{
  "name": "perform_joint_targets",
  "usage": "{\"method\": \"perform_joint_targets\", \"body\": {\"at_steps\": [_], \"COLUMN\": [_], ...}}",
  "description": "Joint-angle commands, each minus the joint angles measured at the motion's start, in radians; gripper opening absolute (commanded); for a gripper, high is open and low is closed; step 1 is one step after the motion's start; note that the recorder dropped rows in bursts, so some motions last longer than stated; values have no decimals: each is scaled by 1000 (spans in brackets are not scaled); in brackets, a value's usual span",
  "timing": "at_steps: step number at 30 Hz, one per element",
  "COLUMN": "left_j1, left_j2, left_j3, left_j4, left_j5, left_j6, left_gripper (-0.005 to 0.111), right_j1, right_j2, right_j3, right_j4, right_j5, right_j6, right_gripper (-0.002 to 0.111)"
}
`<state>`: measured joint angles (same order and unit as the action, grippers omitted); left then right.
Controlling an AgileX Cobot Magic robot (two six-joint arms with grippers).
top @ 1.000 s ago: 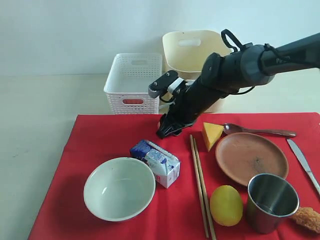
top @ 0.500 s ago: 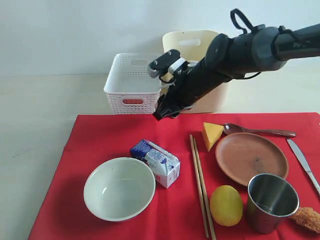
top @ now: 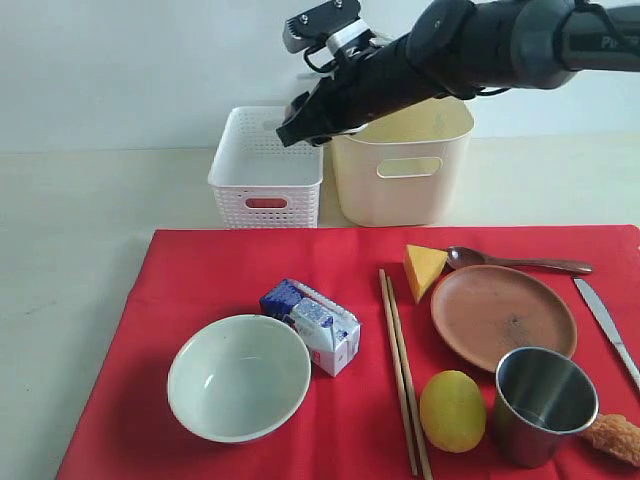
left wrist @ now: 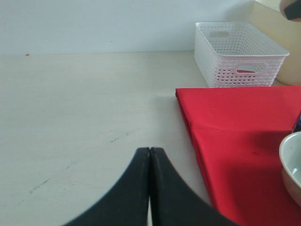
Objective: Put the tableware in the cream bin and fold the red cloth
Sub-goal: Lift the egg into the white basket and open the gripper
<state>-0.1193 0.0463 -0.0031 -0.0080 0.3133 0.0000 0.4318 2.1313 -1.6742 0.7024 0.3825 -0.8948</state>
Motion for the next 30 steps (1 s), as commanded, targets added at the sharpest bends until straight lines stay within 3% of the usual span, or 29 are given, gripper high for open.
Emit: {"method": "perform_joint_targets", "body": {"at_steps": [1,15,18,25,30], "left_j1": [4,4,4,4,4], "left_j2": [-4,-4,-4,-4,-4], "left_j3": [3,3,3,3,3], "left_j4": [-6,-6,-6,-6,-6], "left_j5": [-6,-6,-6,-6,-6], "left_j6": [-5,-5,-5,-5,-5], "left_gripper": [0,0,0,0,0], "right_j1": [-1,-1,-1,-1,-1], "right_j2": [73,256,276,269,231], "right_j3": [-95,-252,-259,-259,-259], "right_j4": [7,5,3,1,1], "right_j5": [-11,40,42,42,57], "right_j6": [-12,-20,-20,-20,-20], "right_gripper": [0,2,13,58,78]}}
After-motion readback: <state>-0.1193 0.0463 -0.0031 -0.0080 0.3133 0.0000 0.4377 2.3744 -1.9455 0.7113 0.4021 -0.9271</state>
